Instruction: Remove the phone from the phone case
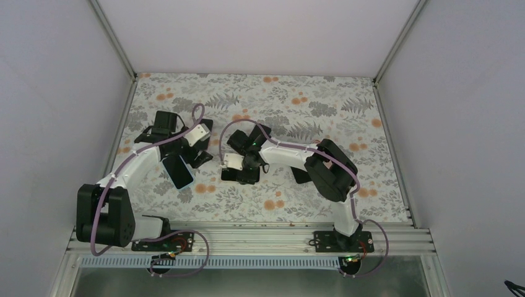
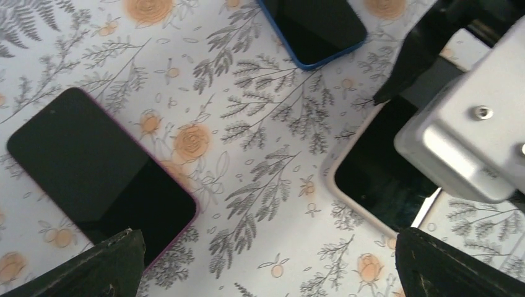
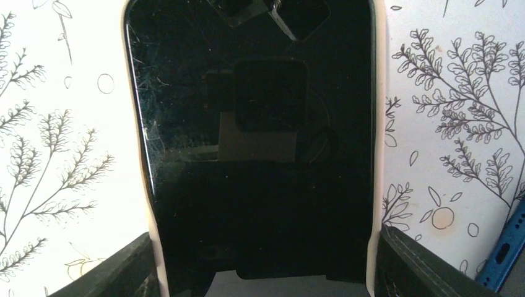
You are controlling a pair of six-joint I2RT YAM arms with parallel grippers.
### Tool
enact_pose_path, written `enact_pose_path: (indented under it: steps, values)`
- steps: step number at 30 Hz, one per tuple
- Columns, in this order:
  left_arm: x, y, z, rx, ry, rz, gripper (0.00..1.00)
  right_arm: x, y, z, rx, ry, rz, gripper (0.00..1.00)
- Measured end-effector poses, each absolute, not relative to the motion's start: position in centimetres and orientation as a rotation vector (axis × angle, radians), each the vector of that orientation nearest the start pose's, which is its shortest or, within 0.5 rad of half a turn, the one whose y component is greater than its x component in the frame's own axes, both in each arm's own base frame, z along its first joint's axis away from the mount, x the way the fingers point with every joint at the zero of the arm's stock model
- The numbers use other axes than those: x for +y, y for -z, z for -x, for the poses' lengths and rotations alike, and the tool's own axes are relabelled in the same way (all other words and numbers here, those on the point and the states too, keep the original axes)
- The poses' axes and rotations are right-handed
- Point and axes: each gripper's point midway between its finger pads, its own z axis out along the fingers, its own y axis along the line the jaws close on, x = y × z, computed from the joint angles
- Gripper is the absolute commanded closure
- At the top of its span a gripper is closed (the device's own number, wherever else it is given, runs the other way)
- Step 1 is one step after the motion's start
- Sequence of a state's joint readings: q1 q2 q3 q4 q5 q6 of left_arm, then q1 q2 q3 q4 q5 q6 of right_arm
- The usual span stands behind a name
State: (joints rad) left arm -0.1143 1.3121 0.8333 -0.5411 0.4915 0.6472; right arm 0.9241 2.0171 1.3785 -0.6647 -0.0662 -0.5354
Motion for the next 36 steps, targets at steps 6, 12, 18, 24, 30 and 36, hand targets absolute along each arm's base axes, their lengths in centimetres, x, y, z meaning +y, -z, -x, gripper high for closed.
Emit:
enact_pose_path:
  steps: [6,12,18,24,30,36]
  values:
    - [-12.6,-11.3,-29.4,2.215,0.516,-1.102,0.00,35.1,-1.8,-25.3,2.126,-0.155,1.936,0.38]
    - [-14.6,-9.4,-28.2,2.287,0.811,-1.127,0.00,34.5,-2.5,-26.5,2.115,-0.061,1.914,0.37]
    - [-15.8,-9.2,-27.0,2.328,1.080,-1.084,0.00,35.3,-5.1,-28.4,2.076,-0.013,1.852,0.37]
    - [-16.1,-10.0,-28.7,2.306,1.200,-1.039,0.00,36.8,-7.9,-30.0,2.021,-0.010,1.792,0.37]
    - [-16.1,-9.0,-29.3,2.336,1.255,-1.005,0.01,37.6,-9.6,-30.6,1.995,-0.017,1.765,0.38]
    - [-16.6,-9.3,-30.6,2.316,1.315,-0.978,0.11,38.3,-11.3,-31.1,1.970,-0.025,1.743,0.38]
